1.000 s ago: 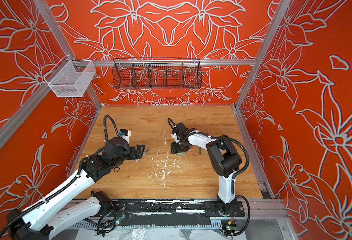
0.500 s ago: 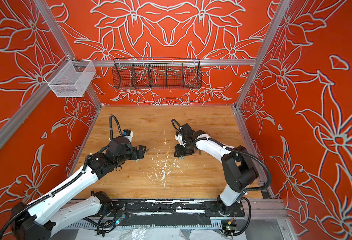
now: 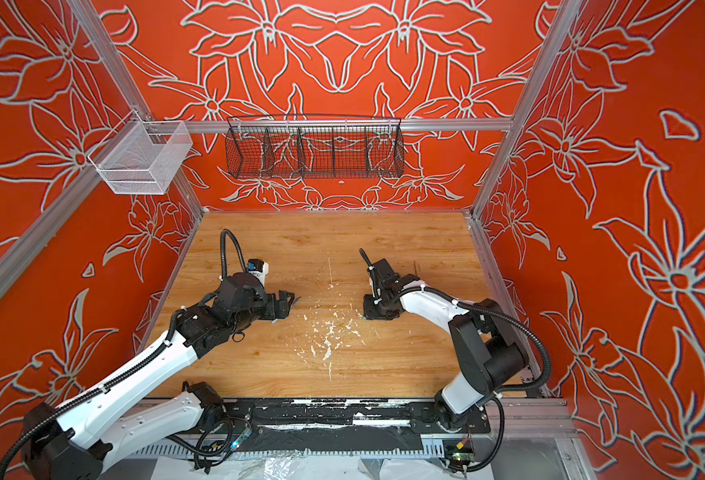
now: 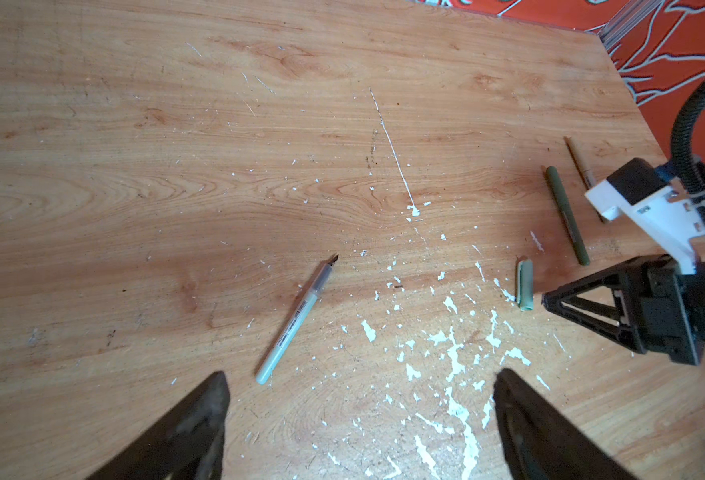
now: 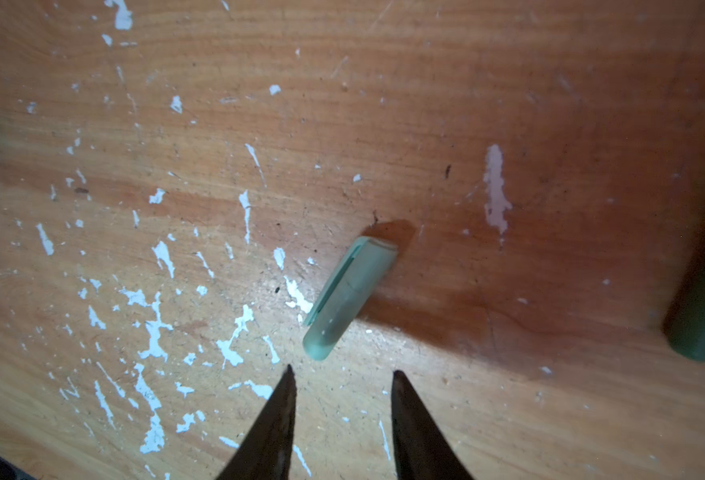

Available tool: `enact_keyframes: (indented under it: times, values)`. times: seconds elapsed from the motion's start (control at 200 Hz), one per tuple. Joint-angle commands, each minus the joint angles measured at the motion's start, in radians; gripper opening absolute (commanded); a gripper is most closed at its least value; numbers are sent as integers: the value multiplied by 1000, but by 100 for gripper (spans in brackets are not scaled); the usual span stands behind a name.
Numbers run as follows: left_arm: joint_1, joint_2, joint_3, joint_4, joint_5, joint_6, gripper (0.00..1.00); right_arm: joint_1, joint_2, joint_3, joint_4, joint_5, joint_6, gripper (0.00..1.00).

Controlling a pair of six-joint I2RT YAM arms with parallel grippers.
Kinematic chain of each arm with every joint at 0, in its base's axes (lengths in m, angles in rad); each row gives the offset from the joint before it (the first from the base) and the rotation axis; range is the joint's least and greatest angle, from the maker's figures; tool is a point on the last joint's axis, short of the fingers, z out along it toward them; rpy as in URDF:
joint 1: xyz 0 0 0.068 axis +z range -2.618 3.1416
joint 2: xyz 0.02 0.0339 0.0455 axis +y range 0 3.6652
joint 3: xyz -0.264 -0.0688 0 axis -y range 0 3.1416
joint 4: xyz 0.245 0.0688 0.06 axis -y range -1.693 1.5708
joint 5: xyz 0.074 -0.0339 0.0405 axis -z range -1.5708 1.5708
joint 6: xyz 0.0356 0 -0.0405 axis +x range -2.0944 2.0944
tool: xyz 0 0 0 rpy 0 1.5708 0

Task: Insert the pens into the pen caps
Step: 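Lower the right gripper onto the pale green cap and grasp it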

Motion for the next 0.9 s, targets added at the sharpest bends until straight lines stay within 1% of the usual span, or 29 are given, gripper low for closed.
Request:
enact_keyframes:
  times: [0.0,0.095,0.175,0.896]
  values:
    - [0,-15,-5,4,5,10,97,-2,2,-22,87,9,65,38]
    - [0,-18,-8,5,7,10,97,-12,-8,-43,123,0,83,39]
    - [0,-21,-14,9,0,9,97,-20,-4,-41,115,7,88,39]
    - [0,-25,-23,14,6,24,97,-34,99,-9,131,15,61,38]
